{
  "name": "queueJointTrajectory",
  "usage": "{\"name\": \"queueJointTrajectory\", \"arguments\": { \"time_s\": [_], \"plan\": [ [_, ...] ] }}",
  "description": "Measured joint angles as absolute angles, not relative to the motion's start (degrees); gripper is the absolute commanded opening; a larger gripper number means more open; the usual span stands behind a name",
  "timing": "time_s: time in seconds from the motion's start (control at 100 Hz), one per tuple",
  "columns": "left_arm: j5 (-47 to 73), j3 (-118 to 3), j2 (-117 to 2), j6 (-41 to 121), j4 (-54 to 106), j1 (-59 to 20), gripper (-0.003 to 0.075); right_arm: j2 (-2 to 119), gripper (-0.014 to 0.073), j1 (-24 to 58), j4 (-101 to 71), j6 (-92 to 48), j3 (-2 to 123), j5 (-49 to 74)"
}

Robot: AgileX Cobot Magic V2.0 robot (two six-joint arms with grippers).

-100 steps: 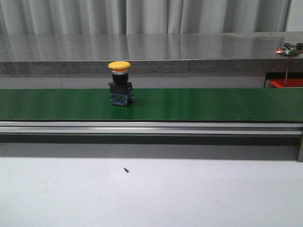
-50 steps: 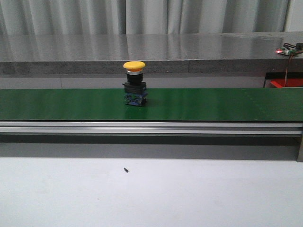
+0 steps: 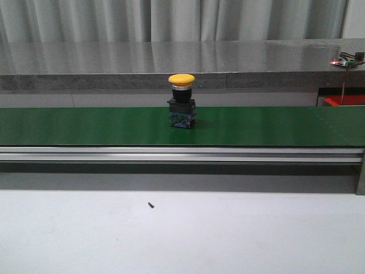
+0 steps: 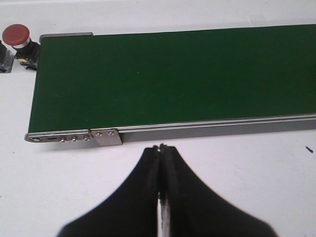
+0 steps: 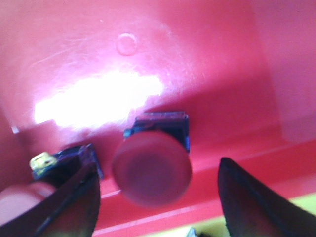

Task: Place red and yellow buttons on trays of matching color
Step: 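Lower the red button into the red tray and open the right gripper, then move the right gripper over the arriving yellow button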

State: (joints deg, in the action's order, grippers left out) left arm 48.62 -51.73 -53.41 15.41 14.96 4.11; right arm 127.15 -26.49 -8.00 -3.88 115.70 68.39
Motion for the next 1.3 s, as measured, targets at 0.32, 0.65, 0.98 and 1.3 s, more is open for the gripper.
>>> {"name": "queueJointTrajectory", "arguments": {
  "time_s": [0.32,0.65,0.98,1.3],
  "plan": [
    [48.6,-51.7,-53.4,15.4,15.0,4.1,-0.0020,120.7,0.0507,-26.5,-8.0,-3.9,115.8,70.4],
    [48.6,-51.7,-53.4,15.4,15.0,4.1,-0.0020,113.5,0.0282,-26.2,-9.9,-3.9,115.8,71.1],
    [48.6,-51.7,-53.4,15.4,15.0,4.1,-0.0020,104.5,-0.0072,-22.5,-9.9,-3.9,107.1,71.3],
    [48.6,-51.7,-53.4,15.4,15.0,4.1,-0.0020,96.0,-0.0067,-12.5,-9.9,-3.9,96.5,66.1]
  ]
}}
